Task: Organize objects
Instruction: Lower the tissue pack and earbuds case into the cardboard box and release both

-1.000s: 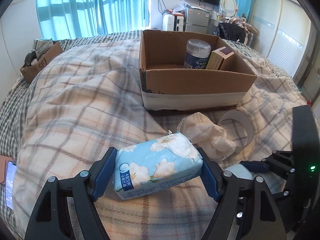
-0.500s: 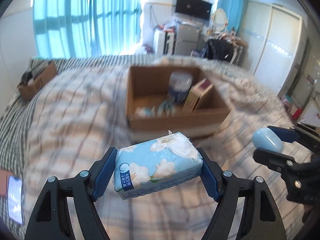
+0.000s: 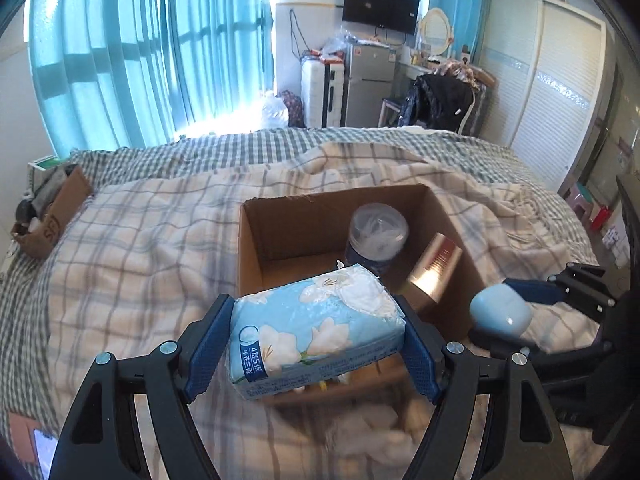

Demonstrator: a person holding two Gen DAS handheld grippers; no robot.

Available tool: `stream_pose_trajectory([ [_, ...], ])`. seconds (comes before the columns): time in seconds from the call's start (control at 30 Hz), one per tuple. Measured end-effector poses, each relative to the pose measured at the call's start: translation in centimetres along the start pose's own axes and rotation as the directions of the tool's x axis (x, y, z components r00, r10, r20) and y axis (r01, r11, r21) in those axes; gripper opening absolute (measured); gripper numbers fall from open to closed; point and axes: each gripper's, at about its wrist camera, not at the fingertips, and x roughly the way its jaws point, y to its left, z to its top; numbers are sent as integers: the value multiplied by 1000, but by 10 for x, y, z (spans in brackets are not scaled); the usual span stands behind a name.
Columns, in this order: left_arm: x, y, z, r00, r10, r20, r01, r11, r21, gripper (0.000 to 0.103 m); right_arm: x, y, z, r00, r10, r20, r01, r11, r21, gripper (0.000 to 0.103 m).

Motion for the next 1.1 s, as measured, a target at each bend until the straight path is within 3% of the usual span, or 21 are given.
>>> stream_pose_trajectory([
  [0.17,41,7,15,999,10,-35,-9,1000,23,80,43,-7,20,1000,-18,-17,18,1000,-25,54],
  [0.27,52,13,21,1000,7,-18,-6,999,32,80,63,-6,32,1000,-12,-15,11,998,-59,53],
  [0.43,57,17,20,1000,-7,2,7,999,47,84,66,-2,36,999,0,35,2,998,-64,55],
  [0.57,52,15,17,1000,-2,5,2,999,41,95,35,-10,36,992,-2,124,7,999,-39,67],
  [0.7,34,12,16,1000,24,12,-24,999,32,96,-7,-17,33,983,-37,178,39,999,-9,69],
  [1.1,-78,-7,1,990,41,134,-42,999,5,100,-136,-23,2,956,-85,282,68,995,69,69],
])
